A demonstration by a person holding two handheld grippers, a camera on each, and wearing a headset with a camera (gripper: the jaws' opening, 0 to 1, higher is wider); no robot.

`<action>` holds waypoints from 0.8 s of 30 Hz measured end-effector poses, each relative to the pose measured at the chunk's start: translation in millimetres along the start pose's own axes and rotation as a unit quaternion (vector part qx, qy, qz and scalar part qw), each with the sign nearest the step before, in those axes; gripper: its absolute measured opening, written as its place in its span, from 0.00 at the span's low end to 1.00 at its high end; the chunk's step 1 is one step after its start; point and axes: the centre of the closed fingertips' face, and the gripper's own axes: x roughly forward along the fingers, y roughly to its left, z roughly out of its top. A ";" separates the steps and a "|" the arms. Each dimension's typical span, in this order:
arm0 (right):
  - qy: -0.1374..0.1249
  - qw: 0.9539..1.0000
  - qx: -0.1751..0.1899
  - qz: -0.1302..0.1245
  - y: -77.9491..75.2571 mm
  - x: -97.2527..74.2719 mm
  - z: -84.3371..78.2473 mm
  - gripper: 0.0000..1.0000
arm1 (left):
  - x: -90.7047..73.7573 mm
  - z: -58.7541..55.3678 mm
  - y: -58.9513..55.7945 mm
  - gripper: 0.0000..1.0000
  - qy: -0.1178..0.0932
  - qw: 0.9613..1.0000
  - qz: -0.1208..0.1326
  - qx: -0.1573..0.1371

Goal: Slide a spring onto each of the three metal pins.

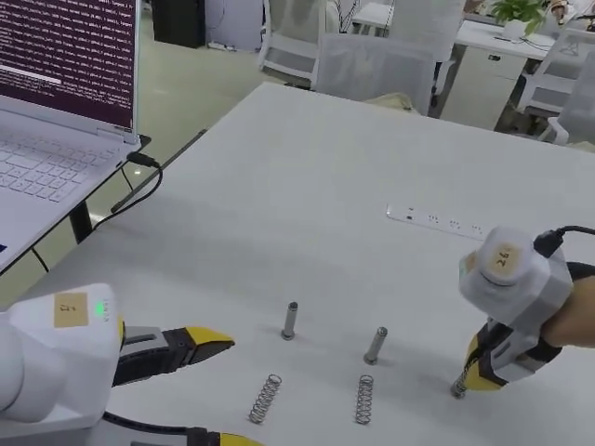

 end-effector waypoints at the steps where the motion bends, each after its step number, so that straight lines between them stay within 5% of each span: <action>1: 0.001 1.000 0.000 -0.001 0.0 1.2 -0.1 0.08 | 0.0 0.1 -0.2 0.58 0.000 1.000 0.000 0.000; 15: 0.002 1.000 0.000 -0.002 1.4 5.4 0.4 0.10 | 0.3 -1.0 0.0 0.57 0.002 1.000 -0.002 0.001; 24: -0.014 1.000 0.002 -0.006 2.2 3.4 5.2 0.19 | 2.1 -3.0 0.1 0.57 0.005 1.000 -0.007 0.001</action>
